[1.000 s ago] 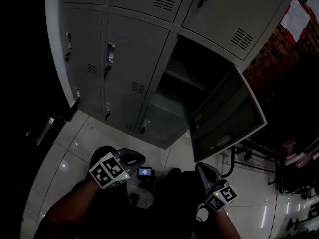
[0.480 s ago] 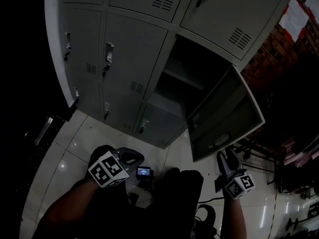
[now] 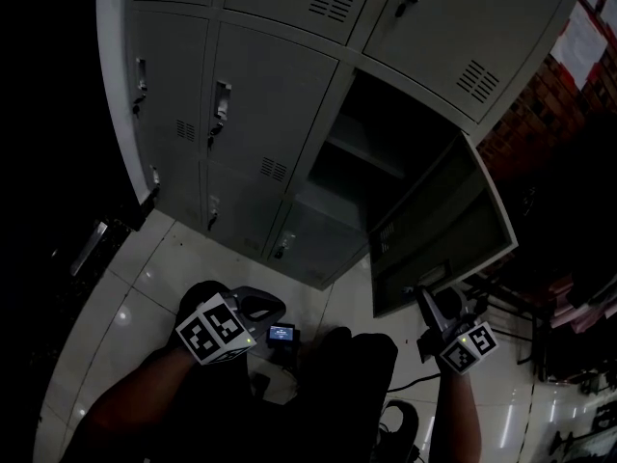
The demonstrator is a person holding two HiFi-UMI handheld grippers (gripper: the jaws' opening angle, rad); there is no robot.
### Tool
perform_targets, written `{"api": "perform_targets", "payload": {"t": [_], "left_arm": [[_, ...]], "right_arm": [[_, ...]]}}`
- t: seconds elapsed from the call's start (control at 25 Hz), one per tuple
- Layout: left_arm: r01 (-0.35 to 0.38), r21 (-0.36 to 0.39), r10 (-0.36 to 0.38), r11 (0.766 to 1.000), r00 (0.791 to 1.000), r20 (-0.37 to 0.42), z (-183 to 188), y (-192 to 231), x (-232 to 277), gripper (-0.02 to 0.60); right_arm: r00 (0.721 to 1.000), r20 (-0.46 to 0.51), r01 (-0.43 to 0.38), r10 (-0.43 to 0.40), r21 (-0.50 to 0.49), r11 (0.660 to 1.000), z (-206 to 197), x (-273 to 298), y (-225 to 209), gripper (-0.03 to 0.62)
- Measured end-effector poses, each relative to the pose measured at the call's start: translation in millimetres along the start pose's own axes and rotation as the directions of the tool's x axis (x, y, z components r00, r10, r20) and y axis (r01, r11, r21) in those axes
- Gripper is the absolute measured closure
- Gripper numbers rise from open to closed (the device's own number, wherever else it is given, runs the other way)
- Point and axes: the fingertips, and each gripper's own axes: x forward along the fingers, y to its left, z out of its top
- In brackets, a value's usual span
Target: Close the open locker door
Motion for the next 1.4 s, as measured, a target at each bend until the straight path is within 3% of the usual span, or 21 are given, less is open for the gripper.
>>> {"api": "perform_targets", "payload": {"t": [0.44,0.68,1.4], "left_arm": [[0.001,-0.003,-0.001,1.000,1.000,0.002,1,-1,1,0.569],[0.003,-0.004,-0.003,1.000,1.000,0.010,4,-2,1,0.569],[0.016,-0.020,-0.016,1.000,0.999,0.031,8,-4,1,0.569]], "right_arm": [[0.987,0.010,-0.158,0.158,-0.056,0.986,-1,65,61,0.426],[0.987,0.070,-0.146,0.147,-0.009,0.989,8,122,78,0.478],[1.000,0.017,0.022,-0.022,-0.013,1.000,9,269,49,0.500]]}}
